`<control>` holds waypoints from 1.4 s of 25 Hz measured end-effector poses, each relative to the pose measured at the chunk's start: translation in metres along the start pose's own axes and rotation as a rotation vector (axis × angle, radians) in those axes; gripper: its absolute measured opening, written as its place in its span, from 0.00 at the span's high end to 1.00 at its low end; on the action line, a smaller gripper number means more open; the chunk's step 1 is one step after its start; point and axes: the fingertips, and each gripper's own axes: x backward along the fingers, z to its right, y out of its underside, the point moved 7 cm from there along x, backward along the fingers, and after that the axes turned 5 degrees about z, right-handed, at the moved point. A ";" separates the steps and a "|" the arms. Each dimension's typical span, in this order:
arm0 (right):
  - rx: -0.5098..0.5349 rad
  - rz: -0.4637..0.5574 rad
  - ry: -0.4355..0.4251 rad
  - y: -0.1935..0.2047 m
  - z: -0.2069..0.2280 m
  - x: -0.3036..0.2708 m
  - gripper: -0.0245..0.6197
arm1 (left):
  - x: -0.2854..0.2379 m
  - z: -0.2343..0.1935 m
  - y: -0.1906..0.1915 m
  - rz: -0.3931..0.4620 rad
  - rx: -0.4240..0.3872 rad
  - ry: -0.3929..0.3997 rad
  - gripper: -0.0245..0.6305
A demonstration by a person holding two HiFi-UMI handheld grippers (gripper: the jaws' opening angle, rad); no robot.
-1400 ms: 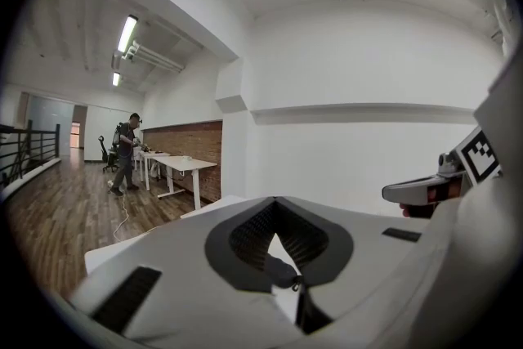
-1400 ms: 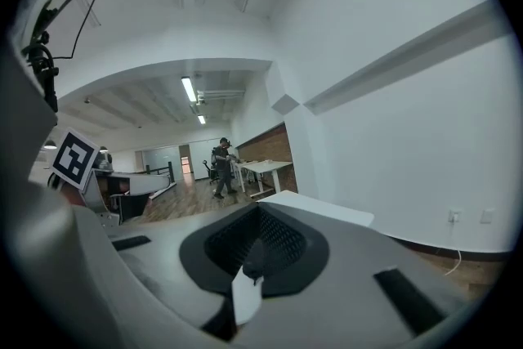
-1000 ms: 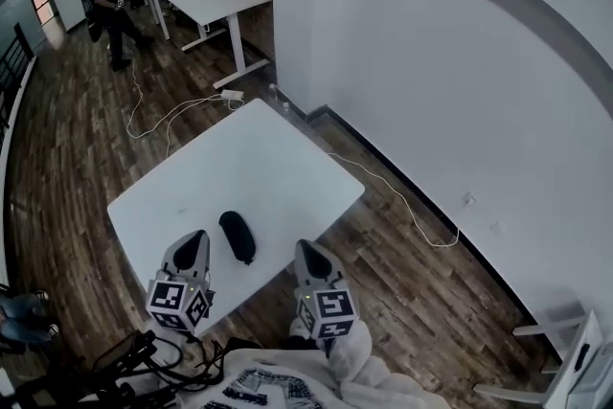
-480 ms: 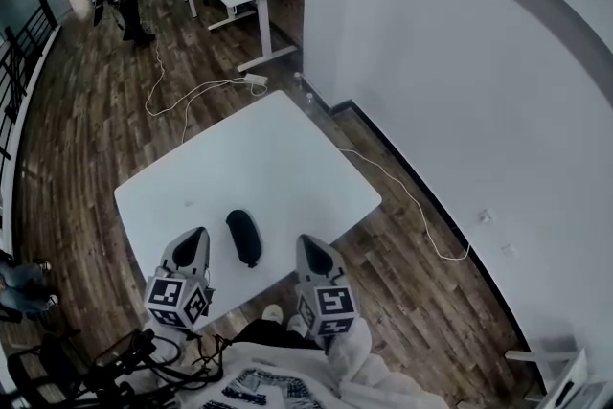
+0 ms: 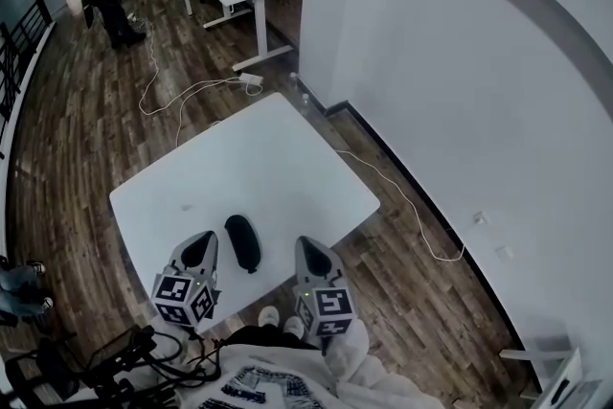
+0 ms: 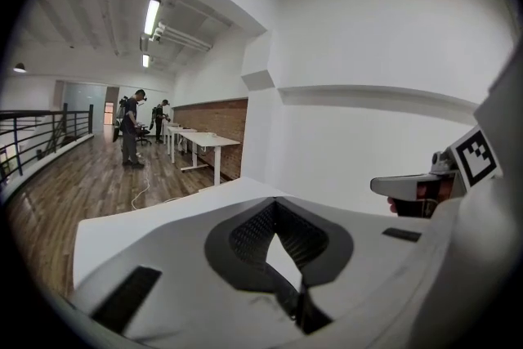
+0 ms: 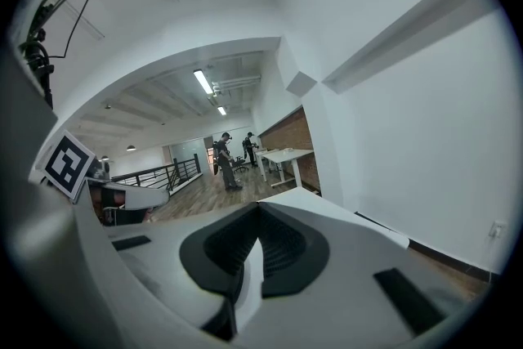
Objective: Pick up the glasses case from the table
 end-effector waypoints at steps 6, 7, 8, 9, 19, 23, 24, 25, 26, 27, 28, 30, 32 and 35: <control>0.009 -0.011 0.022 0.003 -0.002 0.003 0.95 | -0.010 0.002 0.009 -0.047 0.015 0.046 0.90; 0.011 -0.013 0.025 0.003 -0.001 0.006 0.95 | -0.010 0.004 0.010 -0.051 0.019 0.052 0.88; 0.010 -0.015 0.027 0.003 -0.001 0.009 0.95 | -0.010 0.006 0.011 -0.055 0.024 0.059 0.86; 0.009 -0.017 0.028 0.003 -0.002 0.010 0.95 | -0.011 0.007 0.012 -0.061 0.030 0.068 0.81; 0.012 -0.045 0.030 0.011 -0.012 0.001 0.95 | -0.054 -0.003 0.051 -0.255 0.151 0.100 0.22; 0.020 -0.051 0.041 0.010 -0.014 0.004 0.95 | -0.078 -0.012 0.090 -0.404 0.279 0.046 0.22; 0.023 -0.052 0.046 0.009 -0.013 0.006 0.95 | -0.085 -0.014 0.099 -0.437 0.307 0.027 0.22; 0.026 -0.052 0.053 0.008 -0.012 0.008 0.95 | -0.093 -0.015 0.108 -0.468 0.332 0.003 0.22; 0.029 -0.053 0.061 0.007 -0.010 0.010 0.95 | -0.099 -0.017 0.117 -0.497 0.353 -0.027 0.22; 0.032 -0.053 0.070 0.006 -0.008 0.013 0.95 | -0.106 -0.019 0.126 -0.527 0.368 -0.063 0.22; 0.035 -0.053 0.079 0.005 -0.005 0.016 0.95 | -0.111 -0.021 0.134 -0.560 0.375 -0.102 0.22; 0.039 -0.054 0.100 0.004 0.001 0.021 0.95 | -0.121 -0.025 0.149 -0.630 0.371 -0.172 0.22; 0.042 -0.055 0.121 0.003 0.006 0.026 0.95 | -0.128 -0.028 0.161 -0.692 0.355 -0.221 0.22; 0.046 -0.056 0.149 0.001 0.012 0.034 0.95 | -0.132 -0.027 0.170 -0.762 0.351 -0.260 0.22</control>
